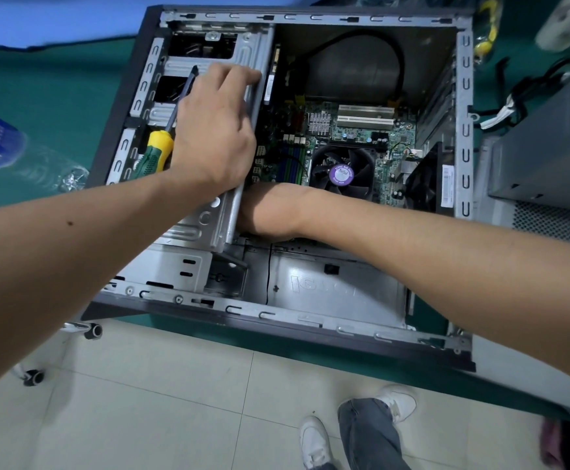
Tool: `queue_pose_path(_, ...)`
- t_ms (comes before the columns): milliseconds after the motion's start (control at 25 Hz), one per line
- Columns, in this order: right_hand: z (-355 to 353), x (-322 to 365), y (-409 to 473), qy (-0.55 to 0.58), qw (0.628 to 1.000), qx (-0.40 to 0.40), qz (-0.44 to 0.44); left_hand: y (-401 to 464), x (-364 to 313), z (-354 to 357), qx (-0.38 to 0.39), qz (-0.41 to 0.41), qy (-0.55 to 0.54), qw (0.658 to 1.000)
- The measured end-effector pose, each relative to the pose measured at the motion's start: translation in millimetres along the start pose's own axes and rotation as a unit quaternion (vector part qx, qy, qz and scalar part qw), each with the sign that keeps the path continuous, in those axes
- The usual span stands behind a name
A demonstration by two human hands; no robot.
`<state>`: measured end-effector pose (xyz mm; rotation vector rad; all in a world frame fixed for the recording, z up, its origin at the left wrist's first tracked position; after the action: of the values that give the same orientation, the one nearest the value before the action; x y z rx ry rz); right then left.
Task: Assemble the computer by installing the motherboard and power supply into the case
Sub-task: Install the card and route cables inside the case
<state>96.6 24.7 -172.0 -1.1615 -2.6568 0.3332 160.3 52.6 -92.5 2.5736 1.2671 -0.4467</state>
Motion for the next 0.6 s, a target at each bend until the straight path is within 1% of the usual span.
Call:
queue_pose_path(160,-1,-2,-3,0.006,1.000,0.010,0.014,0,0,0,0.000,-0.001,0.000,1.000)
queue_pose_path(280,-6,-4,-5,0.023,0.998,-0.023,0.045,1,0,1,0.000,0.000,0.002,1.000)
queue_pose_path(320,-8,-6,-6,0.033,0.998,-0.020,0.056,1,0,1,0.001,0.000,0.002,1.000)
queue_pose_path(480,-11,-18,-12,0.096,0.990,0.039,0.100,1,-1,2,-0.003,0.001,-0.001,1.000)
queue_pose_path(600,-17,-20,-13,0.082,0.990,0.021,0.115,2,0,1,-0.005,0.003,0.001,1.000)
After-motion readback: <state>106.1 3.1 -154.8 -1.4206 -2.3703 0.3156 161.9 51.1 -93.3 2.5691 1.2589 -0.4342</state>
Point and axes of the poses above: each hand's wrist, its own y-axis towards the middle knuckle, its own z-axis out of the palm, x = y × z, the point moved 4 cm from there along y, towards the middle knuckle, and after that the axes turned 2 degrees about x, right-handed, at the moved point
